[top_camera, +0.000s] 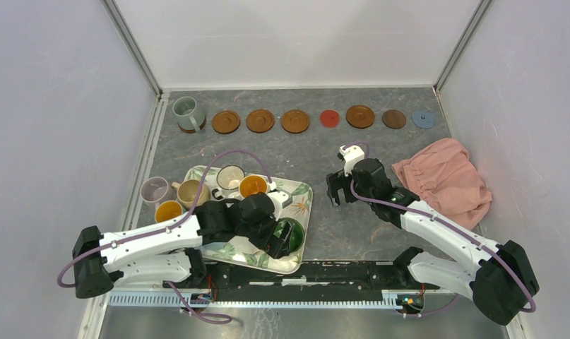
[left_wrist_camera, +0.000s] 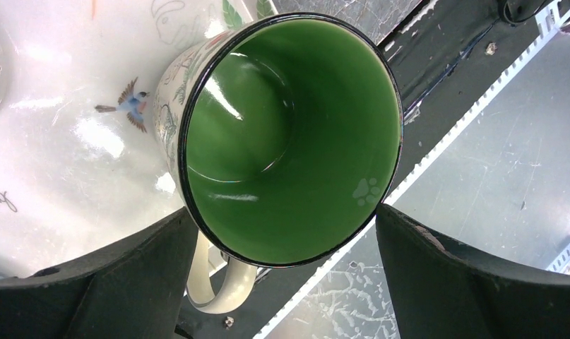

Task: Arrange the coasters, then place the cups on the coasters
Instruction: Pick up the cup from the tray.

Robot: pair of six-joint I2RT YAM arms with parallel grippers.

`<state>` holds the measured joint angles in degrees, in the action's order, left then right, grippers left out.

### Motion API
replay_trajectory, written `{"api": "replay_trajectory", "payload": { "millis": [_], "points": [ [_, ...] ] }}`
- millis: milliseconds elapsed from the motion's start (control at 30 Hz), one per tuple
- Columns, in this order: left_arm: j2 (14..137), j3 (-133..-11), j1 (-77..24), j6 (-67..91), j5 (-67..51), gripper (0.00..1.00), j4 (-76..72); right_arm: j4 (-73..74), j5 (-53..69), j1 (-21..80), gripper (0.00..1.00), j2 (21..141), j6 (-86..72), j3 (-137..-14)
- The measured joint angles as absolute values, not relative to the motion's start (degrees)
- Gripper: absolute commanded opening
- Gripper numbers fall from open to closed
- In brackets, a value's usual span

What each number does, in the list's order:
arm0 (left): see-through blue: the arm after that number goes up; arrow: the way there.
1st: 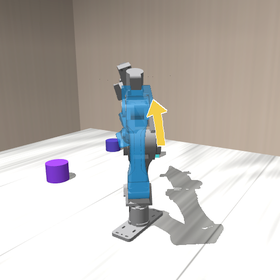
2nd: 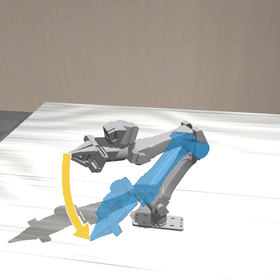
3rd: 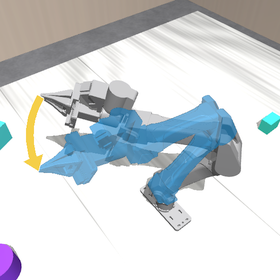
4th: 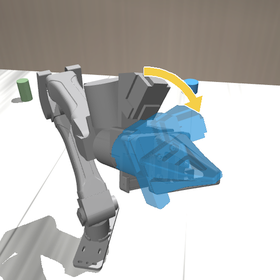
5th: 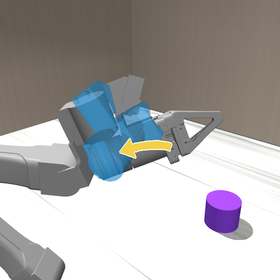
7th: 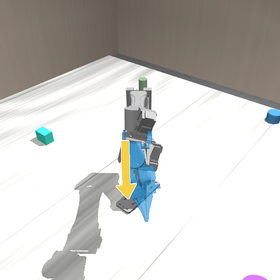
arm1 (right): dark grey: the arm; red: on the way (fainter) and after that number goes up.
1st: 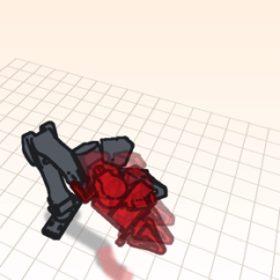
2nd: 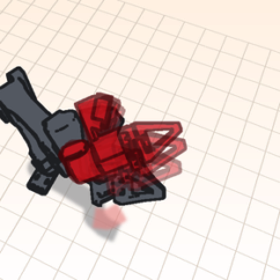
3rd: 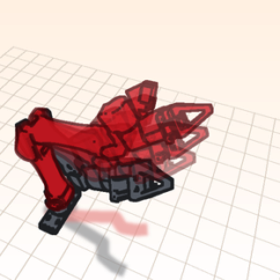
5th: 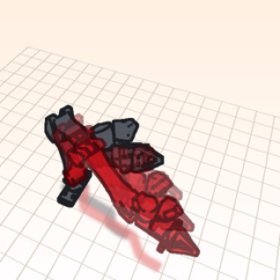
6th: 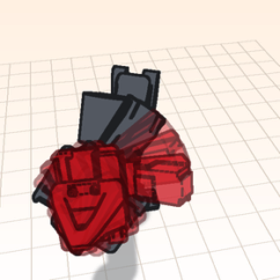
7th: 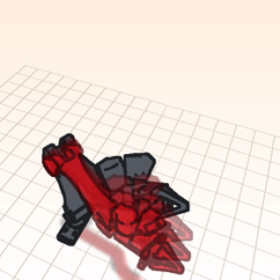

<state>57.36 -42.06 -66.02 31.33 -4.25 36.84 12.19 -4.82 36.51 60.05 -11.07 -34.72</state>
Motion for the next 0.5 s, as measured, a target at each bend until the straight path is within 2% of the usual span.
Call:
{"api": "replay_trajectory", "payload": {
  "millis": [500],
  "points": [
    [61.9,-46.0,-66.0,30.5,-4.4,1.00,40.5,12.2,-4.8,36.8,0.98,60.1,-11.0,-34.7]
  ]
}}
